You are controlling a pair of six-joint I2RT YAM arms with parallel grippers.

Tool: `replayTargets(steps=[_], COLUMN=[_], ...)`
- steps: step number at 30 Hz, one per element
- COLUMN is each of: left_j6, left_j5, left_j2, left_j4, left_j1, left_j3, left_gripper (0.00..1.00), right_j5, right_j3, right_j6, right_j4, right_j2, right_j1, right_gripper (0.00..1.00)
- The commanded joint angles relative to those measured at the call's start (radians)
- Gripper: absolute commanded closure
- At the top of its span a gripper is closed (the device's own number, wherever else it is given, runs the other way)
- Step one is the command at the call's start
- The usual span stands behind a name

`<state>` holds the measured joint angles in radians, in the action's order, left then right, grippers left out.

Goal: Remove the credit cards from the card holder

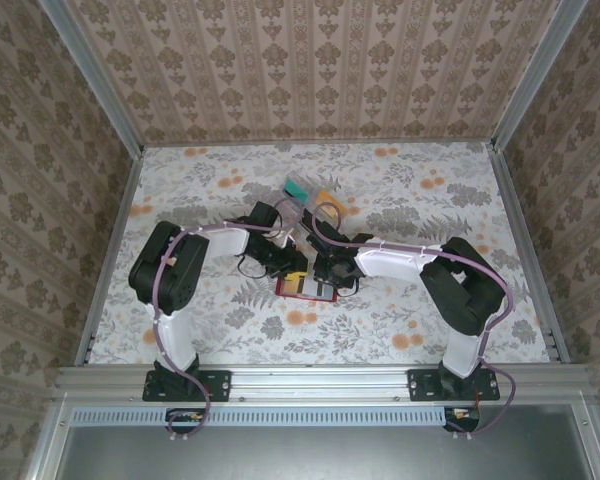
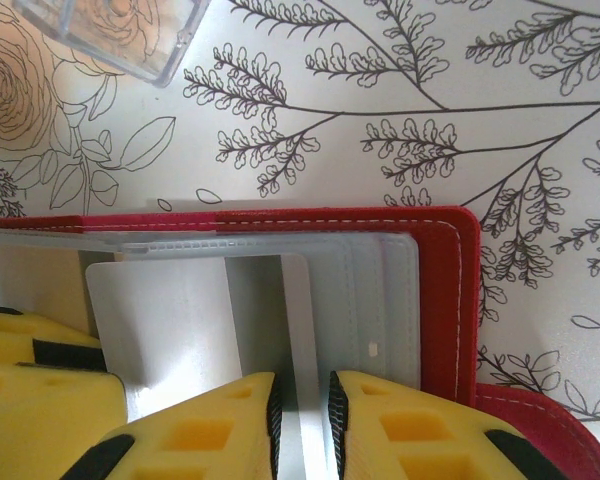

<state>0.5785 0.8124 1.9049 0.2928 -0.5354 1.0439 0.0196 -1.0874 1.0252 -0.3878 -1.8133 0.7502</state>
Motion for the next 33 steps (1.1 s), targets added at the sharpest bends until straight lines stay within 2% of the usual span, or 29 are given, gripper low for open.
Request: replayTargets(steps=[1, 9, 17, 19, 25, 28, 33], left_j6=[-0.013, -0.038, -0.087, -0.089, -0.083, -0.055, 0.045], left_j5=[0.016, -0.024, -0.093, -0.119, -0.214, -0.219, -0.178], left_j2=[0.017, -0.030, -0.145, -0.185, -0.317, -0.372, -0.431], left_j4=[-0.008, 0.014, 0.118, 0.141, 0.228, 0.242, 0.203], left_j1=[-0.006, 0.019, 0.072, 0.113, 0.166, 0.173, 0.175], left_j3=[0.008, -0.014, -0.044, -0.049, -0.011, 0.026, 0.079], left_gripper=[0.81, 0.96, 1.00, 1.00, 1.00, 1.00, 1.00], right_j5=[-0.020, 0.002, 0.002, -0.011, -0.094, -0.157, -0.338], right_j3=[0.021, 0.032, 0.035, 0.036, 0.063, 0.077, 0.092], right_j6=[0.014, 0.021, 0.005, -0.007, -0.037, -0.038, 0.008], right_j4=[-0.023, -0.032, -0.023, -0.003, 0.181, 0.260, 0.454], right_j2=[-0.034, -0.012, 0.040, 0.065, 0.177, 0.216, 0.226], right_j1=[-0.004, -0.003, -0.007, -0.010, -0.022, -0.041, -0.091], right_gripper=[0.75, 0.75, 0.75, 0.74, 0.61, 0.48, 0.36])
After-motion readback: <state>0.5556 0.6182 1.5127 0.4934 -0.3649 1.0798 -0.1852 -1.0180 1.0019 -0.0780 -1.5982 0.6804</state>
